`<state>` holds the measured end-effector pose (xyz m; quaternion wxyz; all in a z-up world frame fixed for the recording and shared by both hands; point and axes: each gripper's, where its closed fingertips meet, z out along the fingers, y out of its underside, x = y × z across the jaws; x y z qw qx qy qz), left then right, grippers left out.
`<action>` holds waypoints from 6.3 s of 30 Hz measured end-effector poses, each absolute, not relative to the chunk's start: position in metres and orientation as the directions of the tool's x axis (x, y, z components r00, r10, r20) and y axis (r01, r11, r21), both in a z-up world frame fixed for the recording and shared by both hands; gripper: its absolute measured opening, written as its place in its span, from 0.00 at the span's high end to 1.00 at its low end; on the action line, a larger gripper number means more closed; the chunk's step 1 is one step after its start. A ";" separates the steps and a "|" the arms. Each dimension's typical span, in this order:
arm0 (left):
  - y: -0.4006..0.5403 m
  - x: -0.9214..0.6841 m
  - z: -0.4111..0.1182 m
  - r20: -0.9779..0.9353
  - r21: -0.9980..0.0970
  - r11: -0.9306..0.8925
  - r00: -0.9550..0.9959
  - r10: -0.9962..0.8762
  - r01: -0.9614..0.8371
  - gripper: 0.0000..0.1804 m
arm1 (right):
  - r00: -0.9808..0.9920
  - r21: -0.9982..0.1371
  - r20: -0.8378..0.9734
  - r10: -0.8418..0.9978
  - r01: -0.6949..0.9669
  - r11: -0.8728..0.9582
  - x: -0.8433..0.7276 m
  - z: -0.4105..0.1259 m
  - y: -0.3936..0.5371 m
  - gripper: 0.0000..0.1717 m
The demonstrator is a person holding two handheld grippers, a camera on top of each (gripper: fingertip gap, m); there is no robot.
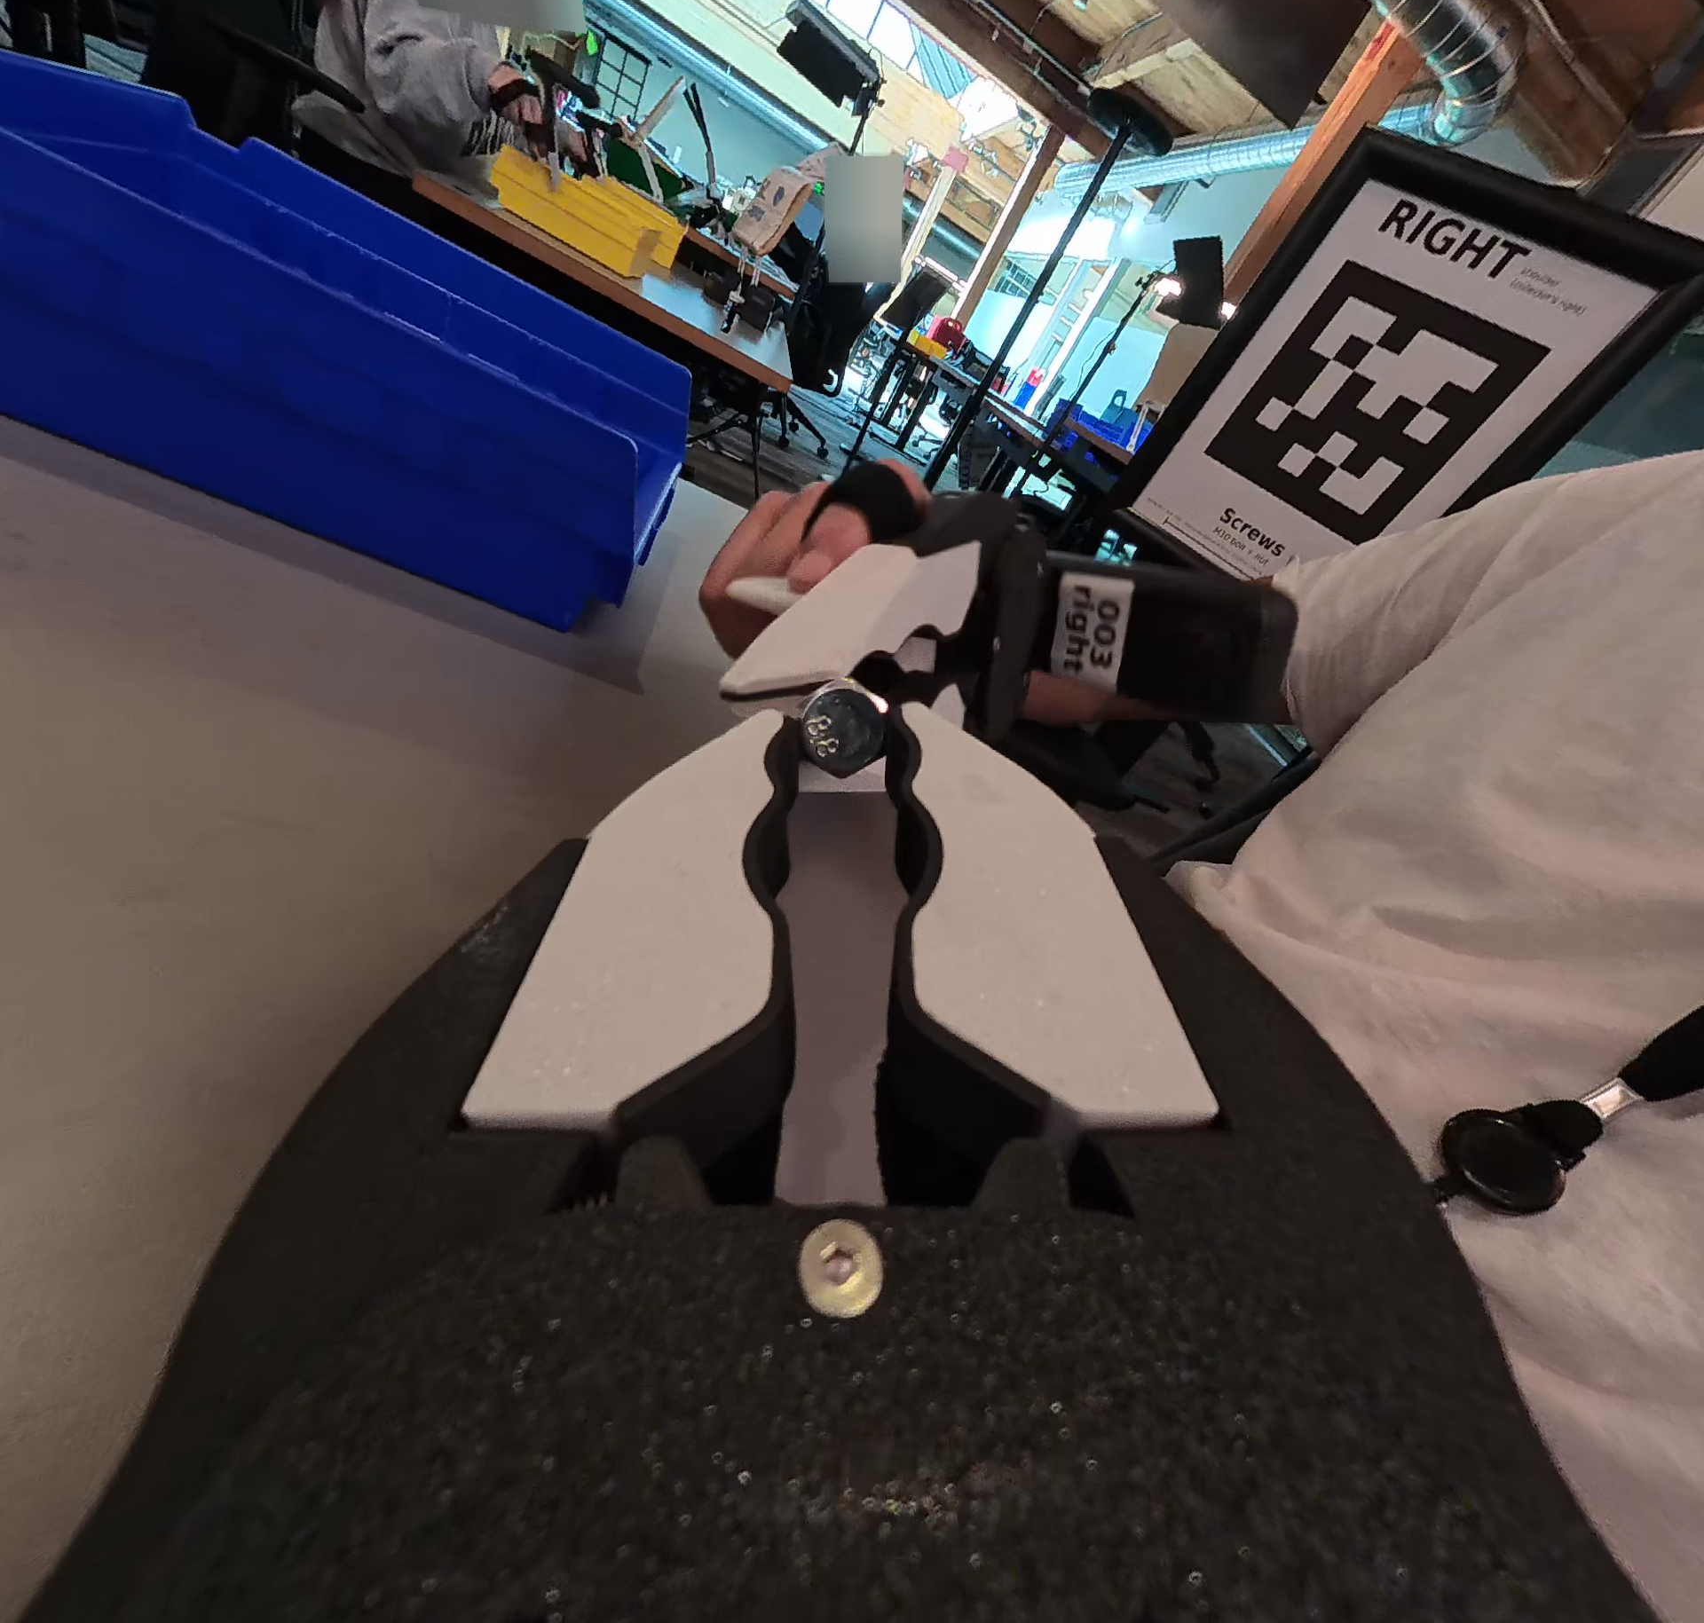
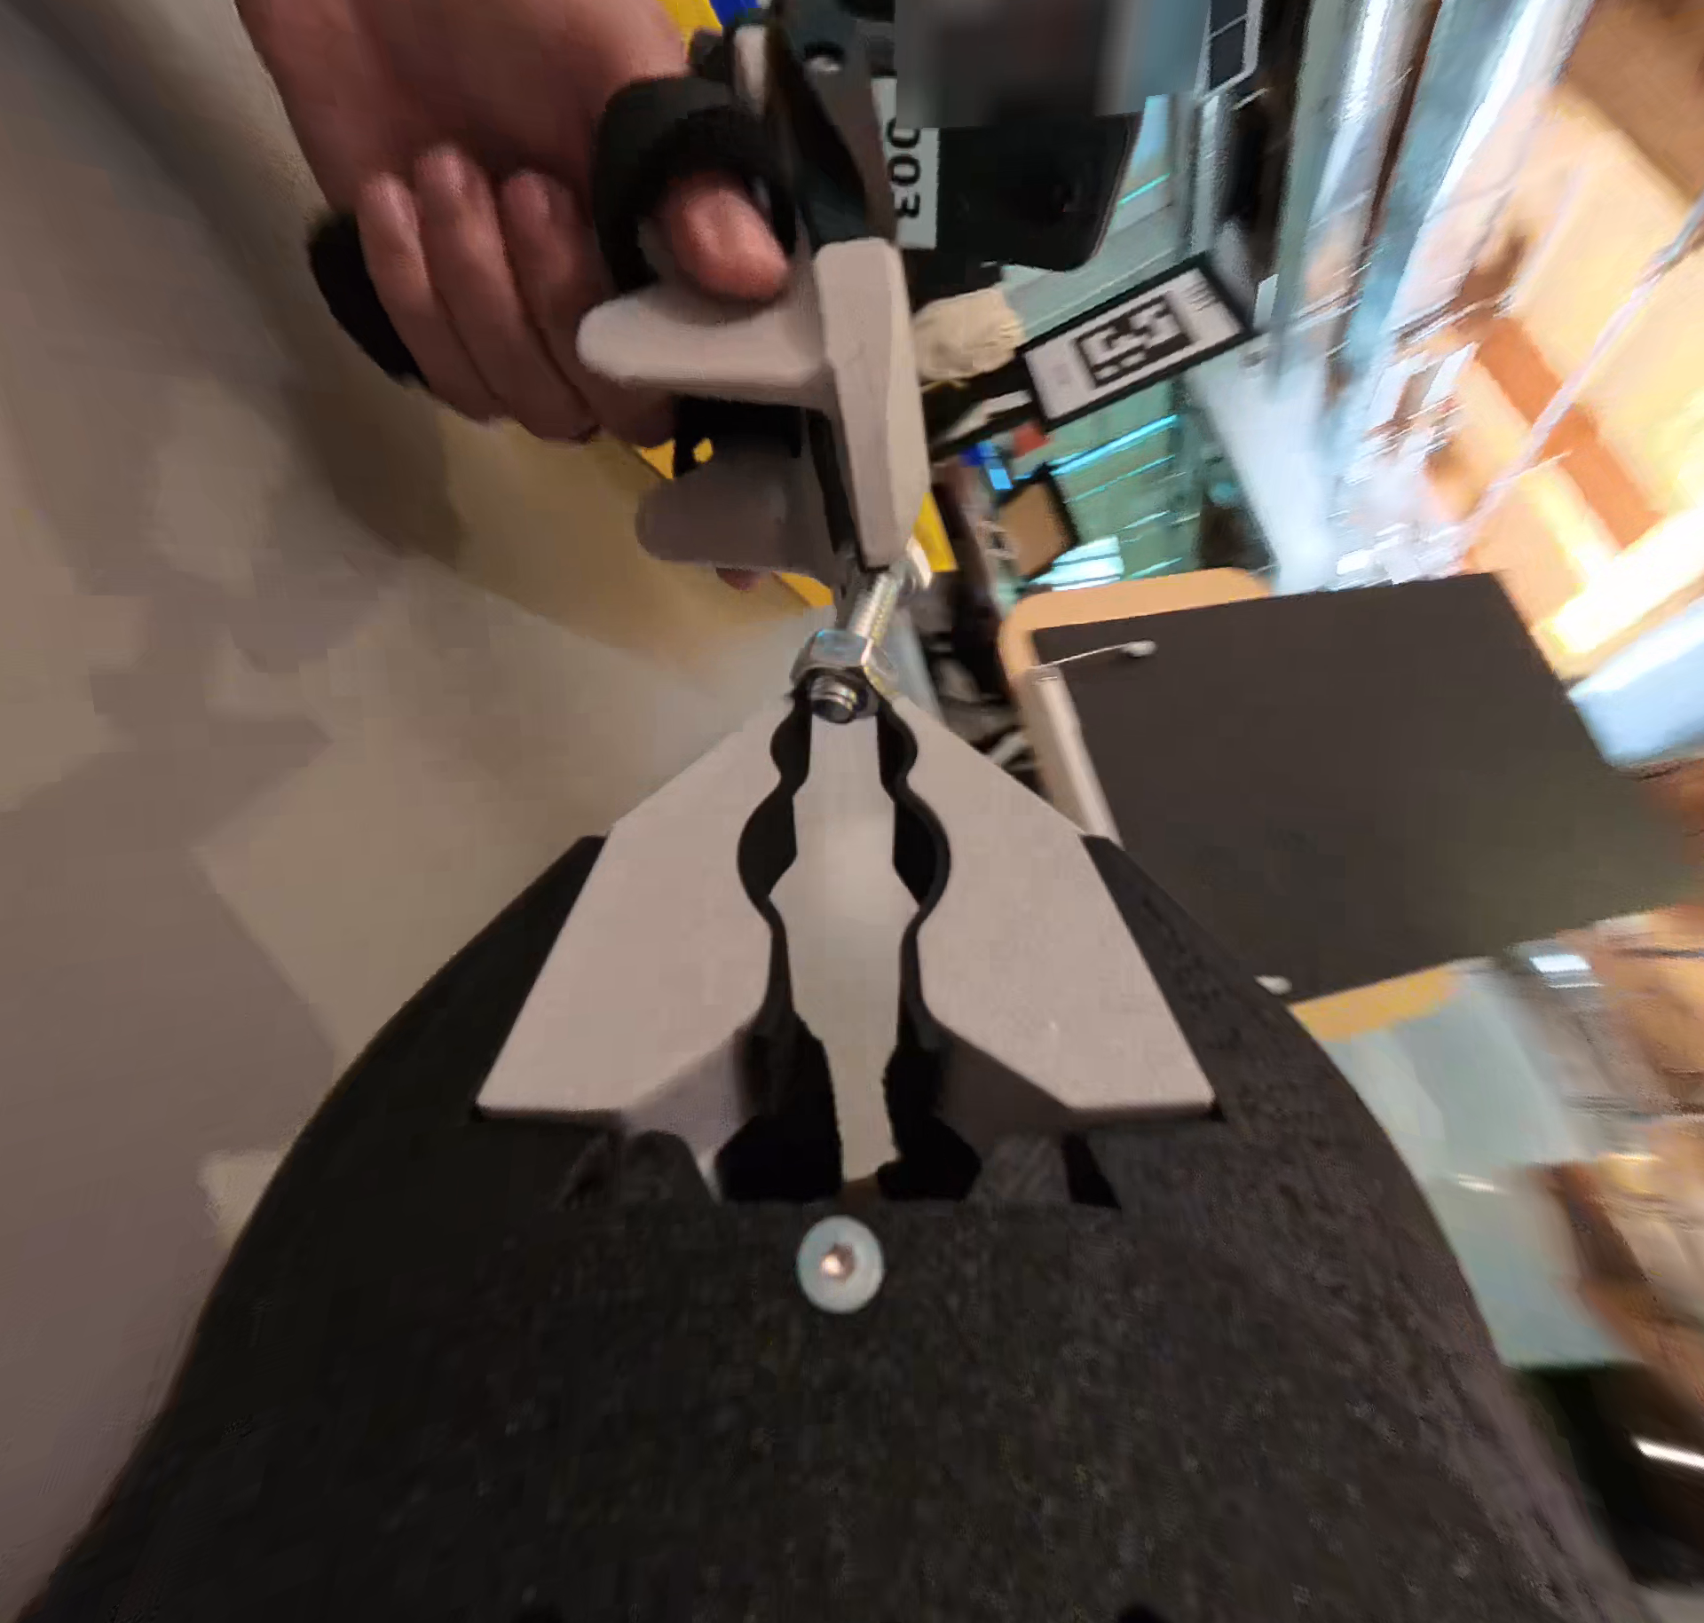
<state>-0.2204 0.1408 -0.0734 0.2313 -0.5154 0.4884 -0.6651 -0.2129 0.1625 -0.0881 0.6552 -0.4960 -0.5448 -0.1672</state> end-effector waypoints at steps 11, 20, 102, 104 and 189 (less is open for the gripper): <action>0.148 -0.225 -0.069 0.428 -0.904 -0.398 -0.343 -0.836 -0.157 0.90 | 0.267 -0.870 -0.479 0.836 -0.019 -0.493 -0.236 -0.086 0.142 0.92; 0.157 -0.227 -0.069 0.434 -0.901 -0.409 -0.312 -0.845 -0.147 0.90 | 0.385 -0.941 -0.300 0.873 0.030 -0.336 -0.231 -0.090 0.153 0.78; 0.166 -0.235 -0.058 0.441 -0.895 -0.438 -0.332 -0.834 -0.089 0.90 | 0.352 -0.900 -0.437 0.828 -0.169 -0.403 -0.232 -0.067 0.156 0.77; 0.166 -0.236 -0.057 0.451 -0.889 -0.451 -0.338 -0.826 -0.083 0.90 | 0.509 -0.989 -0.087 0.856 0.058 -0.135 -0.227 -0.075 0.158 0.75; 0.145 -0.230 -0.043 0.531 -0.823 -0.560 -0.475 -0.702 -0.092 0.91 | 0.582 -0.741 0.671 0.459 0.532 0.409 -0.231 -0.054 0.149 0.89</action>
